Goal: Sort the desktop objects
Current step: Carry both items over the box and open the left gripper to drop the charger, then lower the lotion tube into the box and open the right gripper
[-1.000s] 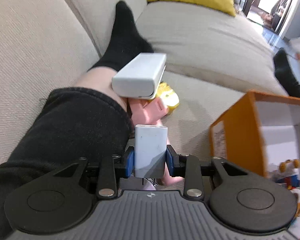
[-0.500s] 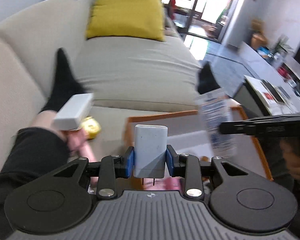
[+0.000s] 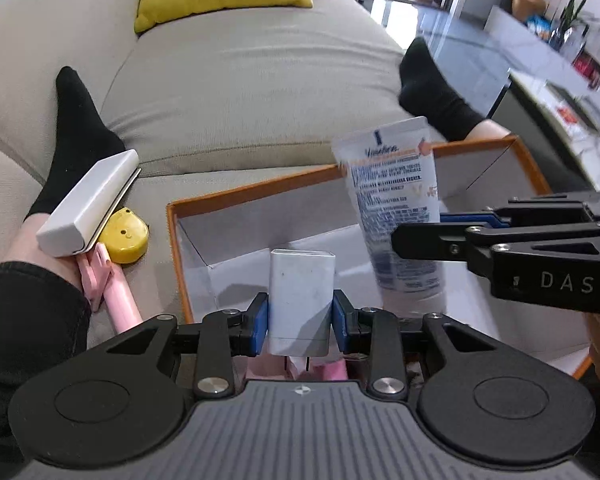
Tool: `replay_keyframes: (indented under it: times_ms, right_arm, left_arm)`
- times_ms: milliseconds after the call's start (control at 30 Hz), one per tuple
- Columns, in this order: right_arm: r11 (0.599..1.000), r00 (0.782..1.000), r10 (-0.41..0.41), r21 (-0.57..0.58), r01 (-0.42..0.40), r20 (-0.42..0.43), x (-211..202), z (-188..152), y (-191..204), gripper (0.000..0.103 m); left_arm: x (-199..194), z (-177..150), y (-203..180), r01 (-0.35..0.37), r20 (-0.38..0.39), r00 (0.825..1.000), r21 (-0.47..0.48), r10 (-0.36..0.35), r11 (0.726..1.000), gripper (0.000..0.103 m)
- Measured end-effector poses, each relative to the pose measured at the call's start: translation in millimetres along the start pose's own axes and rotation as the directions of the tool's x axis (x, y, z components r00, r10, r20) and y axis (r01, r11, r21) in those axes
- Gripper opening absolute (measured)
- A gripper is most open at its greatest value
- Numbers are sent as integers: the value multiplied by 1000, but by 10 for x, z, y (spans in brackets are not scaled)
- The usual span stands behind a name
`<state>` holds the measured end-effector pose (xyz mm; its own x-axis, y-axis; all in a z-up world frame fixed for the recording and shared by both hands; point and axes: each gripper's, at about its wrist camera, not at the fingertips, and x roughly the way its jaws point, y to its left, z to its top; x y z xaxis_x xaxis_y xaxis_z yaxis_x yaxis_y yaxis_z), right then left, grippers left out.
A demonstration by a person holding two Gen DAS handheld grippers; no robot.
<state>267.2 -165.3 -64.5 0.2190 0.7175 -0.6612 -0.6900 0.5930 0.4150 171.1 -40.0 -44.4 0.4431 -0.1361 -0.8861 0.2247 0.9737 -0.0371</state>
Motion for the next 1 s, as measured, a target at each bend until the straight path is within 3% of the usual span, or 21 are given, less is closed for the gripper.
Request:
replay_keyframes:
  times_ms: [100,267,400,633,767,1000]
  right_arm:
    - [1000,1000,26,-12,-26,-6,115,-16,-21,23]
    - [998,999,3,-60,-5,-37,270,-44,-9,23]
    - [997,998,-15,-81,10,-65,350,-66,-35,23]
    - [996,991,-49,-85,39,-122,416,-114,-43,23]
    - [996,988,-56,-75,45,-141,463,-130,-49,23]
    - [996,986,-67,-69,57,-156,477,-135,-57,24]
  left_arm:
    - [91,6,-55,-36,-9,999,35,36,999,37]
    - [213,-8,-124,-96,-36,994,89,100,991,37]
    - [295,-27,-216,-177,-20,983,165,183,970,37]
    - [358,-109,-322,-253,1,965,265,262,931,40]
    - [374,-146,-380,-281,23,957,304,288,910,41]
    - [367,-170,-391,-252,42,967,327,253,911,49]
